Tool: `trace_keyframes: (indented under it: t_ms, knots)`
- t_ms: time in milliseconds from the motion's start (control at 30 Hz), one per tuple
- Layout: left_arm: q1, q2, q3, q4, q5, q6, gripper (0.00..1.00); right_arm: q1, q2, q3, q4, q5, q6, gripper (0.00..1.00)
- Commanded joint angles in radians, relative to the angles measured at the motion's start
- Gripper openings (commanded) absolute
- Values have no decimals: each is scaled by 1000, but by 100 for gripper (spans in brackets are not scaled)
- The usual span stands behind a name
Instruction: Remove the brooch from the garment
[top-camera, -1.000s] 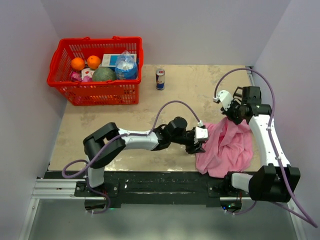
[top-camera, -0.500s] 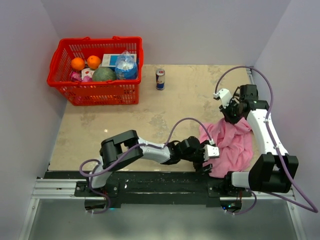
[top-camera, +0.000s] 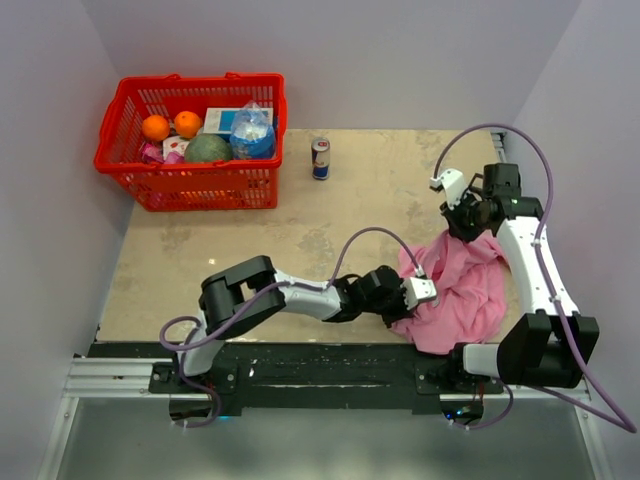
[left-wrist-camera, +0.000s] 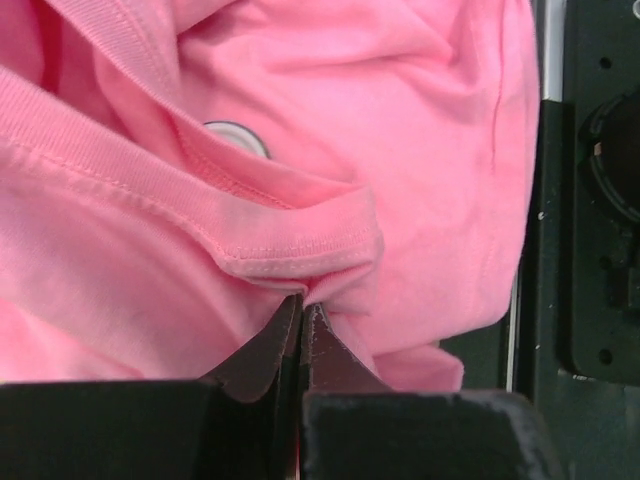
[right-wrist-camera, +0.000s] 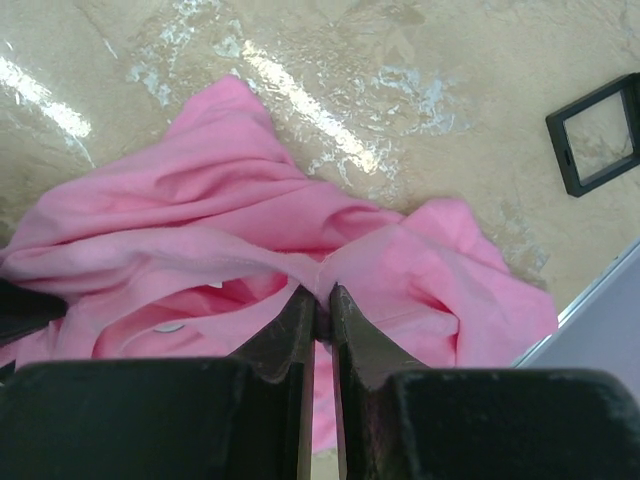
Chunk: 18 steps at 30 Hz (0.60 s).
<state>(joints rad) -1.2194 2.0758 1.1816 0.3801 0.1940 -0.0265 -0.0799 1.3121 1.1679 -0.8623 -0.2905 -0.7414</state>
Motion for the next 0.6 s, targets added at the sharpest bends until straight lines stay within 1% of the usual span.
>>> trace_keyframes:
  t_ms: [0, 33, 67, 133, 167, 233, 267, 333, 400, 433, 467, 533, 567]
  knots:
    - [89, -135, 39, -97, 74, 62, 0, -6, -59, 44, 12, -44, 54, 1]
    - [109, -164, 42, -122, 94, 89, 0, -4, -60, 55, 14, -48, 65, 1]
    - [147, -231, 41, -145, 120, 106, 0, -4, -65, 85, 14, -56, 85, 1]
    - [184, -308, 38, -211, 125, 172, 0, -4, -70, 128, 20, -93, 106, 1]
    - [217, -382, 39, -233, 140, 197, 0, -4, -74, 175, 23, -107, 128, 1]
    - [245, -449, 59, -297, 134, 256, 0, -4, -82, 223, 55, -136, 157, 1]
    - [268, -506, 68, -317, 121, 275, 0, -4, -83, 275, 65, -141, 183, 0]
    - [288, -549, 116, -377, 105, 331, 0, -4, -79, 335, 78, -151, 204, 0]
    - [313, -598, 153, -447, 67, 370, 0, -6, -71, 433, 80, -157, 221, 0]
    - [319, -612, 191, -467, 59, 419, 0, -6, -68, 467, 80, -160, 226, 0]
    - [331, -635, 208, -484, 36, 442, 0, -4, -62, 540, 80, -170, 238, 0]
    - [346, -654, 257, -518, 6, 497, 0, -4, -45, 622, 68, -180, 249, 0]
    - [360, -671, 274, -529, -20, 513, 0, -4, -37, 701, 62, -190, 258, 0]
